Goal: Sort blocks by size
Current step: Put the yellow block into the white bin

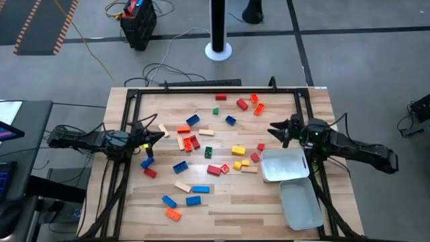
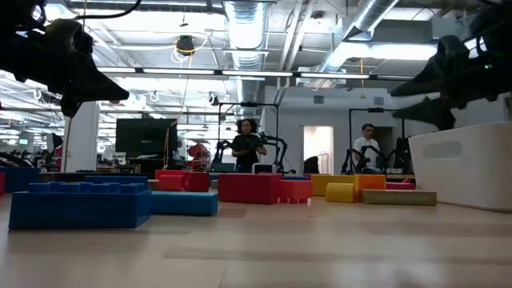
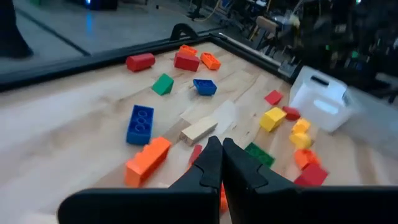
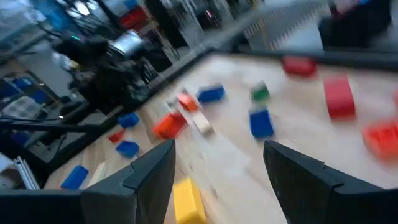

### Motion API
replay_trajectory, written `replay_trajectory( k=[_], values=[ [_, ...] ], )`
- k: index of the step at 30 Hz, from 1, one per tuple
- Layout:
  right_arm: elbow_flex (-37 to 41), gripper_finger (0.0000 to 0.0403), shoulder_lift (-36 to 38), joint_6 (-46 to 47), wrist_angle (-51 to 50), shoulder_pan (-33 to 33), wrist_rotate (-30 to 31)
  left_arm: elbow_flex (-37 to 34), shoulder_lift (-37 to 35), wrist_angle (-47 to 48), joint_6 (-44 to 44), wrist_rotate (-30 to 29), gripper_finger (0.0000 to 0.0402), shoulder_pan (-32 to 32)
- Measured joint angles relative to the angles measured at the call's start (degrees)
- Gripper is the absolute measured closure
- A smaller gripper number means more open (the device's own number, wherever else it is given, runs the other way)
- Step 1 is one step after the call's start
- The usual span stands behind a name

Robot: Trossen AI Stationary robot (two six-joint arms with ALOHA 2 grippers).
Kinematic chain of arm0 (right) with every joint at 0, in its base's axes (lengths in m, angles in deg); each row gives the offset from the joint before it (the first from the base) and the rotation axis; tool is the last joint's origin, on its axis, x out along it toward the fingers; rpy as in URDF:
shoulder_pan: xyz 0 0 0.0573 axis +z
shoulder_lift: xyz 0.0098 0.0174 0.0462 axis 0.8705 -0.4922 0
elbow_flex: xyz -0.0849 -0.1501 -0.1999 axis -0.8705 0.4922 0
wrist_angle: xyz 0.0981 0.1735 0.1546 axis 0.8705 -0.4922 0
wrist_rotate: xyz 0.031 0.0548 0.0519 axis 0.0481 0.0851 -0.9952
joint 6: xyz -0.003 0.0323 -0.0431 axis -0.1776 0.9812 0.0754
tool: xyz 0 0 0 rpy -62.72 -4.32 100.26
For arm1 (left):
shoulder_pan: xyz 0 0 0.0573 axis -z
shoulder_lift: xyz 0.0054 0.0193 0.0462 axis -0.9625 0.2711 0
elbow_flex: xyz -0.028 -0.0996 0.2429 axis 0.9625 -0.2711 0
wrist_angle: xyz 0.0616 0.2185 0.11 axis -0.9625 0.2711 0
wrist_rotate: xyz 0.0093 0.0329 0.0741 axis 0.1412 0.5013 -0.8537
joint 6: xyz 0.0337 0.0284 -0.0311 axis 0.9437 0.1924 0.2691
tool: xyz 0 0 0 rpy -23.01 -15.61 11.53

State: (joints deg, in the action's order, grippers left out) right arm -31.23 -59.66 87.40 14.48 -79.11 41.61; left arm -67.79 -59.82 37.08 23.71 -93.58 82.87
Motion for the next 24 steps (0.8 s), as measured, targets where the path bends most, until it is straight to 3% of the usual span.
replay_trajectory(
  k=[5,11,18,24],
  values=[
    [-3.9,0.0132,-7.7,-6.3,2.7,1.6,6.1,0.0,0.0,-0.7,2.4,-0.6,0.04,0.0],
    [-12.2,0.0132,-24.2,-9.3,2.2,6.2,6.3,0.0,0.0,-0.6,-1.6,-0.5,0.04,0.0],
    [-23.9,0.0132,-44.3,-12.1,-0.7,12.7,6.3,1.0,0.2,-2.5,2.9,-0.1,0.0396,-0.1],
    [-33.6,0.0132,-55.5,-12.8,-6.8,17.3,9.9,6.1,4.2,-2.8,11.4,0.2,0.0334,-0.1]
  ],
)
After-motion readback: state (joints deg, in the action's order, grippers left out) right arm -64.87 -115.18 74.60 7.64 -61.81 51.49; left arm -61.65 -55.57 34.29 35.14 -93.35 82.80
